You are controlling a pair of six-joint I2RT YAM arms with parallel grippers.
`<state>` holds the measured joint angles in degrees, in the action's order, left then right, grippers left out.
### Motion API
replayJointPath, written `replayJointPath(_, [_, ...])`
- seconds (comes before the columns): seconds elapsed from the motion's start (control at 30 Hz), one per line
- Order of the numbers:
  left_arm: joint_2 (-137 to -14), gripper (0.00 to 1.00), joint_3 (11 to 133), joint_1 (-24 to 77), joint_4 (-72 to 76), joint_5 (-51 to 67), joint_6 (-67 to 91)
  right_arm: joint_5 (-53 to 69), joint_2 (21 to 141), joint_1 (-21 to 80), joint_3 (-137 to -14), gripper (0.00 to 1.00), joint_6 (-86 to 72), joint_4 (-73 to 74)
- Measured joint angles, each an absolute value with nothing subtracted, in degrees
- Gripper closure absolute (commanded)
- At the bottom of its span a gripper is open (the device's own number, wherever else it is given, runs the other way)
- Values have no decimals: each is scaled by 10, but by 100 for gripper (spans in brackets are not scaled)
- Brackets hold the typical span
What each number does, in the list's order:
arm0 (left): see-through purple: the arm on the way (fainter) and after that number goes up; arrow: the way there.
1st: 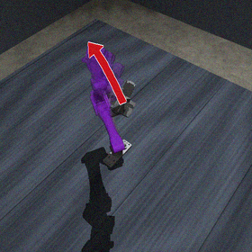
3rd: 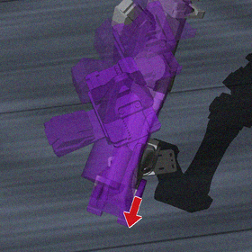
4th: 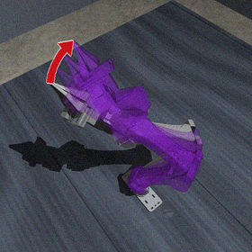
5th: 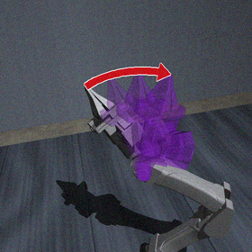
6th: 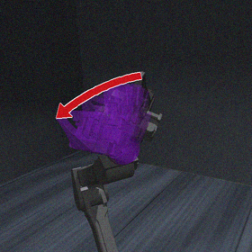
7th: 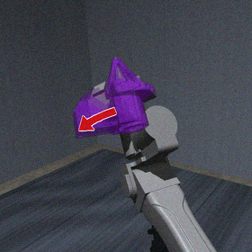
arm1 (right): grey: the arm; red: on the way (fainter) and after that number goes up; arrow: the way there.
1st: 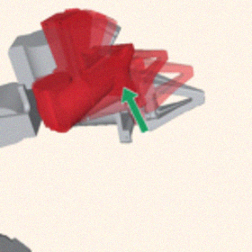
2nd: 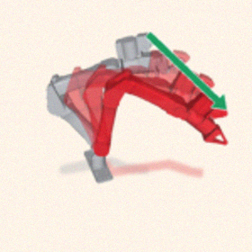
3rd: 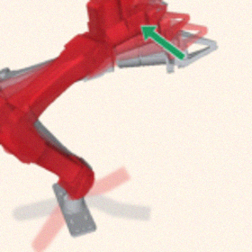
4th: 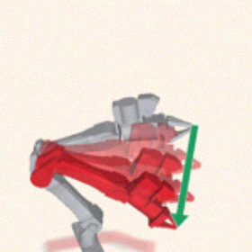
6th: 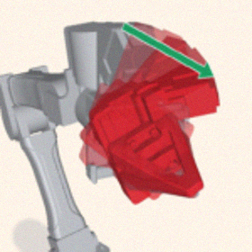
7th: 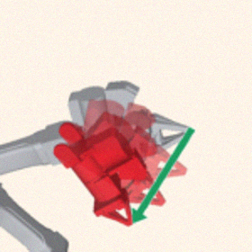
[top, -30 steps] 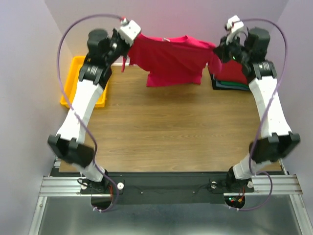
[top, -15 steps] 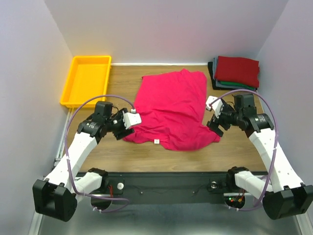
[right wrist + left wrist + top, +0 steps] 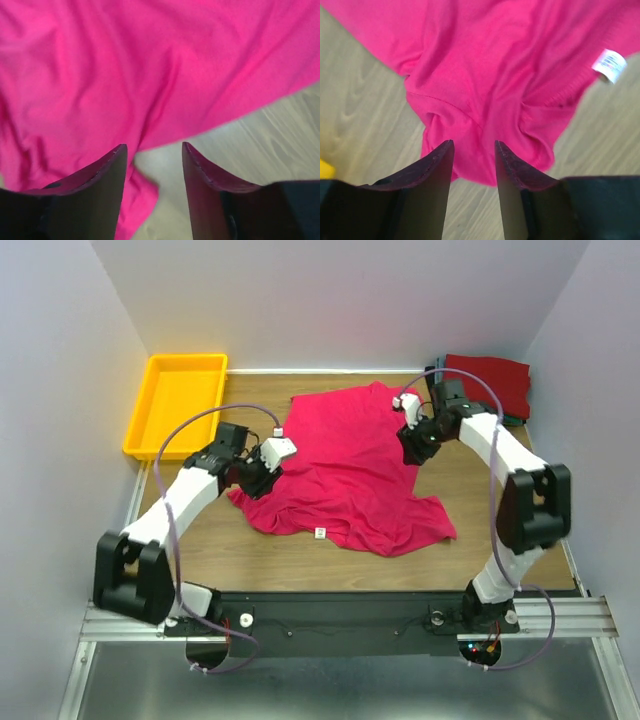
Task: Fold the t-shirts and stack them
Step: Flatten the tshirt out
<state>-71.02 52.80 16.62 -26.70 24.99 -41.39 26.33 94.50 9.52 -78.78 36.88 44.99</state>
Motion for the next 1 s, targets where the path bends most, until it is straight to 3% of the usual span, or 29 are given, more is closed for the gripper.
replayJointPath(0.13, [-832,55,559,167,-246,217,-352,246,1066,105,-832,61,329,418])
replayJointPath(0.3, [-910,60,574,168,-251,192,-313,216,1153,122,-851,62,305,406])
replayJointPath(0.6, [-988,68,607,166,-257,123,-305,169,1105,157,-762,65,329,387])
replayJointPath(0.7, [-1060,68,701,164,-275,98,-312,176,1076,194,-725,64,348,422])
replayJointPath(0.83, [-1168,59,865,158,-277,77,-314,255,1071,302,-720,57,368,515])
replayJointPath(1.0, [-1228,50,1025,141,-289,97,-293,372,1081,383,-803,53,371,636])
